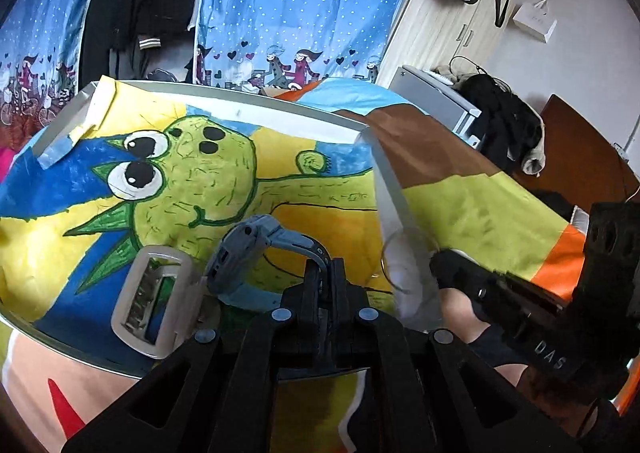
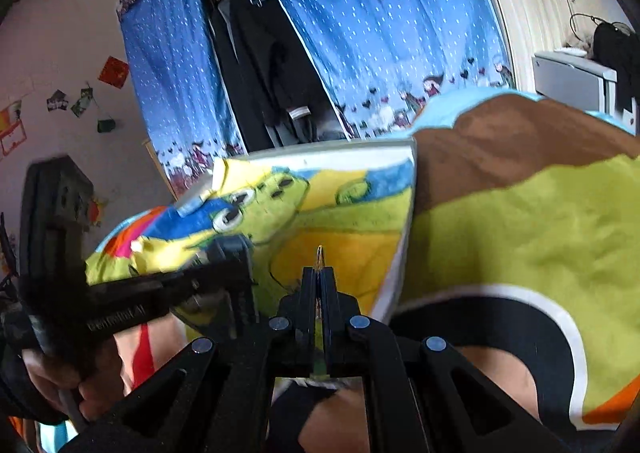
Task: Organize jewelry
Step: 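Carry the blue watch into the box with the left tool while the right tool drops the bracelets, then withdraw both tools from the box back over the remaining jewelry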
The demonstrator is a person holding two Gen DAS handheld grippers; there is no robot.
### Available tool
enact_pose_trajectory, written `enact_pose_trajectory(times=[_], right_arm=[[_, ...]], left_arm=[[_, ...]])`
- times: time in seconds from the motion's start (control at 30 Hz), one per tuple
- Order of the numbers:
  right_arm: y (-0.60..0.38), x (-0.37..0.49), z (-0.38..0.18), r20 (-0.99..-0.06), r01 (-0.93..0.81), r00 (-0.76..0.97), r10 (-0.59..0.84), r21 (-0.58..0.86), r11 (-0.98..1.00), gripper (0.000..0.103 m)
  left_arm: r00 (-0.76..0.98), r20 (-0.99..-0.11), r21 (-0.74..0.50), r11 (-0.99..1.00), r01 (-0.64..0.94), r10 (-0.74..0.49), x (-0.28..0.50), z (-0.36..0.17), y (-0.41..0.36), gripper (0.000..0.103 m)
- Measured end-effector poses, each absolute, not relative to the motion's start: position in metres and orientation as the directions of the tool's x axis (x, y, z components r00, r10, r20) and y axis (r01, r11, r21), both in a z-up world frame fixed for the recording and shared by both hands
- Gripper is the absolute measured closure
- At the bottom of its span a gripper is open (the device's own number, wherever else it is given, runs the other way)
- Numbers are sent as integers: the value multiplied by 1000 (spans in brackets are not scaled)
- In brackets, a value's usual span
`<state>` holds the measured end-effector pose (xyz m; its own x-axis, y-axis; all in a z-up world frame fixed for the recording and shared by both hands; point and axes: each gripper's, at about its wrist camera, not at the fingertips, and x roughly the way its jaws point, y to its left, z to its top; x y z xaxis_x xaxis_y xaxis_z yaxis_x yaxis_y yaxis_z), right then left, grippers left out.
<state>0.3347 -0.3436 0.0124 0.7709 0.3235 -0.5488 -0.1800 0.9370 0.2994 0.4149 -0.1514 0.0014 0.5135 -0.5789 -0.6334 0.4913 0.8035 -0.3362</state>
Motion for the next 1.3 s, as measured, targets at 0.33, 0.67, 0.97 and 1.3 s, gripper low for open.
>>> enact_pose_trajectory(times=[0.33, 0.67, 0.97, 1.3], right_arm=[[-346, 305, 28, -572, -117, 783, 245, 251, 961, 76], [-337, 236, 79, -497, -119, 848, 183, 159, 980, 36], [-329, 156, 91, -446, -134, 876, 185, 144, 980, 2], [-321, 80, 81, -425, -120, 888, 175, 152, 981, 0]], left_arm=[[560, -633, -332, 841, 427, -534, 387, 23, -136, 58], [686, -542, -275, 874, 402, -486, 315, 66, -117, 22], [812, -435, -196, 921, 337, -390, 232, 93, -96, 5], [776, -444, -166, 892, 420, -448, 135, 72, -63, 4]])
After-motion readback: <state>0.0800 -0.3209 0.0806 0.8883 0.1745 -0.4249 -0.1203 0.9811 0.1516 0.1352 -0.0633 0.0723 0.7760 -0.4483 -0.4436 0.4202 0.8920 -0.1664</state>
